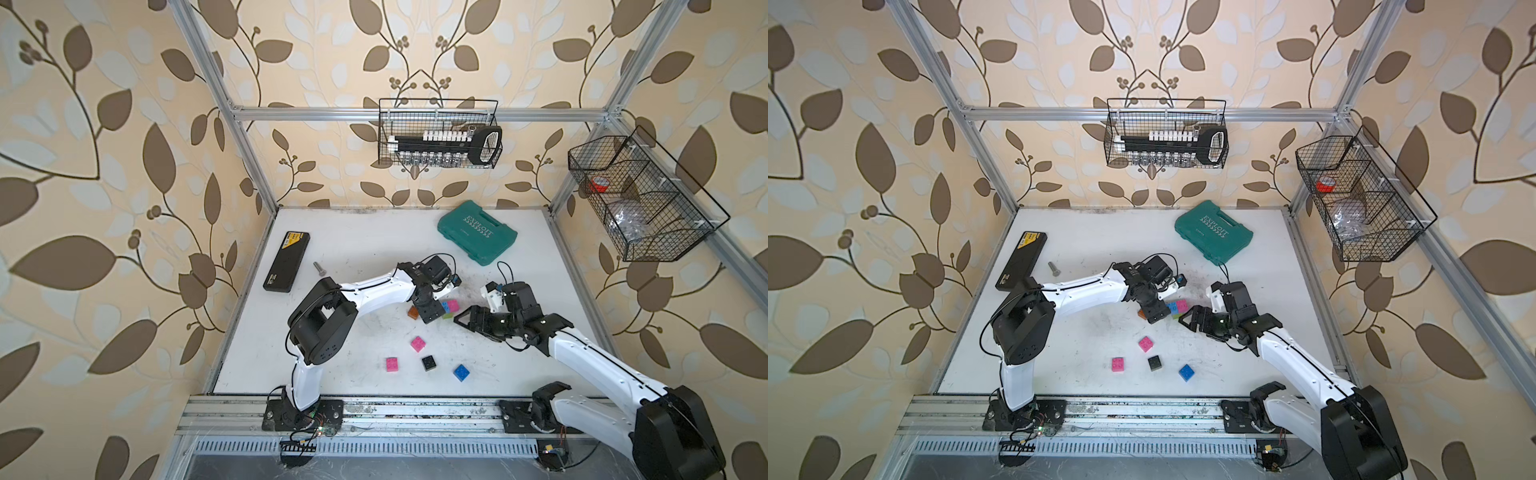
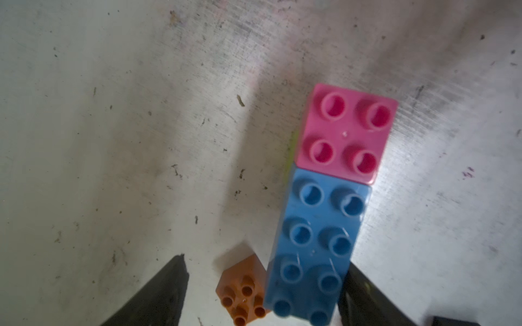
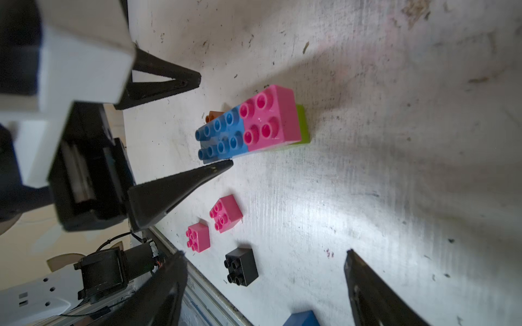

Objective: Assemble the number 4 with lego
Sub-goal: Assemble the lego brick with the lego brick.

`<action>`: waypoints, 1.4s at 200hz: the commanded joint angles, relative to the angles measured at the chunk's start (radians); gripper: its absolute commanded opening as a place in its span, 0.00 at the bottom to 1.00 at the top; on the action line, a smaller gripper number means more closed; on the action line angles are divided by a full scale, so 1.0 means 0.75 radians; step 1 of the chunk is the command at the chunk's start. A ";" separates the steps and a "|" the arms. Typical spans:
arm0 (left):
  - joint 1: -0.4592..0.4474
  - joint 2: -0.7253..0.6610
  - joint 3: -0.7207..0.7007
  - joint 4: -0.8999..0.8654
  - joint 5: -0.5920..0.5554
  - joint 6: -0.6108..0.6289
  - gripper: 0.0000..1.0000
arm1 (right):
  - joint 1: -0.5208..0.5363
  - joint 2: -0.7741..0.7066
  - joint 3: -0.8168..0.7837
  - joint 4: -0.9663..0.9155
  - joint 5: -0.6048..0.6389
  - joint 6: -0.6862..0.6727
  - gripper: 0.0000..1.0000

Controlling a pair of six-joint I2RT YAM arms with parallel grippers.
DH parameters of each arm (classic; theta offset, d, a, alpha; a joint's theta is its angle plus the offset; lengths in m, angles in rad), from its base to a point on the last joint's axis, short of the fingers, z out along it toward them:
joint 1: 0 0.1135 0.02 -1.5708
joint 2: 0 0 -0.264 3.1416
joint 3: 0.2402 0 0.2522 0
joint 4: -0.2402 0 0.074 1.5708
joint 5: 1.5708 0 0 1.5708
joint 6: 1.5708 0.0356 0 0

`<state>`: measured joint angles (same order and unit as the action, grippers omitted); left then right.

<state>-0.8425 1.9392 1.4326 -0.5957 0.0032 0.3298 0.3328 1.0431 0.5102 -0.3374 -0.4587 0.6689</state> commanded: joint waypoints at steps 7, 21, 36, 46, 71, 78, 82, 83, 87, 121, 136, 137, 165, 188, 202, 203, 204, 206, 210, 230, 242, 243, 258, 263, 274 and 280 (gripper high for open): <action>0.017 -0.025 -0.006 0.021 -0.061 0.012 0.84 | -0.014 -0.038 -0.019 -0.128 0.019 -0.032 0.84; 0.019 -0.021 -0.005 0.025 -0.080 0.022 0.84 | -0.019 -0.043 -0.021 -0.141 0.017 -0.035 0.84; 0.023 -0.020 -0.003 0.029 -0.089 0.025 0.85 | -0.019 -0.041 -0.021 -0.151 0.017 -0.038 0.84; 0.025 -0.024 -0.006 0.033 -0.088 0.023 0.85 | -0.018 -0.036 -0.018 -0.160 0.014 -0.042 0.84; 0.025 -0.070 -0.023 0.023 -0.065 0.007 0.86 | -0.019 0.000 0.015 -0.228 0.004 -0.094 0.85; 0.023 -0.097 -0.039 0.025 -0.055 -0.003 0.86 | -0.019 0.011 0.029 -0.260 0.003 -0.116 0.85; 0.023 -0.115 -0.051 0.025 -0.050 -0.011 0.87 | -0.017 0.015 0.036 -0.277 0.004 -0.128 0.85; 0.023 -0.119 -0.054 0.025 -0.048 -0.014 0.87 | -0.017 0.016 0.038 -0.283 0.005 -0.132 0.85; 0.021 -0.135 -0.064 0.025 -0.039 -0.022 0.87 | -0.015 0.018 0.045 -0.306 0.009 -0.142 0.85; -0.002 -0.330 -0.206 0.044 0.025 -0.110 0.90 | 0.072 0.014 0.110 -0.482 0.098 -0.168 0.83; -0.002 -0.423 -0.287 0.056 0.067 -0.175 0.91 | 0.165 0.014 0.145 -0.554 0.161 -0.173 0.78; -0.002 -0.430 -0.294 0.057 0.070 -0.181 0.91 | 0.172 0.014 0.149 -0.560 0.165 -0.173 0.78; 0.000 -0.582 -0.444 0.074 0.109 -0.317 0.92 | 0.422 0.038 0.184 -0.623 0.319 -0.177 0.72; 0.023 -0.715 -0.540 0.068 0.127 -0.418 0.93 | 0.593 0.147 0.228 -0.657 0.477 -0.146 0.69; 0.052 -0.789 -0.591 0.059 0.151 -0.471 0.94 | 0.657 0.206 0.260 -0.652 0.557 -0.143 0.69; 0.055 -0.795 -0.594 0.058 0.154 -0.476 0.94 | 0.659 0.210 0.261 -0.653 0.563 -0.143 0.69; 0.057 -0.799 -0.599 0.058 0.157 -0.479 0.94 | 0.664 0.213 0.264 -0.653 0.567 -0.143 0.69; 0.062 -0.811 -0.606 0.057 0.164 -0.485 0.94 | 0.670 0.221 0.269 -0.653 0.577 -0.145 0.69; 0.072 -0.833 -0.619 0.054 0.174 -0.498 0.94 | 0.683 0.239 0.278 -0.651 0.595 -0.147 0.69; 0.103 -0.933 -0.675 0.032 0.212 -0.554 0.96 | 0.753 0.321 0.323 -0.655 0.674 -0.176 0.67; 0.115 -0.984 -0.698 0.020 0.224 -0.582 0.96 | 0.790 0.365 0.341 -0.658 0.697 -0.189 0.66; 0.116 -0.988 -0.701 0.018 0.226 -0.584 0.96 | 0.792 0.367 0.342 -0.657 0.697 -0.192 0.66; 0.119 -1.037 -0.724 0.004 0.233 -0.600 0.97 | 0.827 0.413 0.350 -0.646 0.692 -0.202 0.62; 0.119 -1.049 -0.731 0.002 0.229 -0.603 0.97 | 0.835 0.423 0.353 -0.648 0.693 -0.202 0.61; 0.121 -1.071 -0.739 -0.004 0.222 -0.605 0.97 | 0.855 0.439 0.359 -0.649 0.699 -0.203 0.58; 0.121 -1.079 -0.745 -0.002 0.219 -0.607 0.97 | 0.866 0.442 0.358 -0.648 0.703 -0.200 0.57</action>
<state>-0.7578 1.1675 0.8921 -0.5797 0.1436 -0.0860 0.9527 1.3525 0.7563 -0.8032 0.0158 0.5297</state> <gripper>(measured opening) 0.972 0.594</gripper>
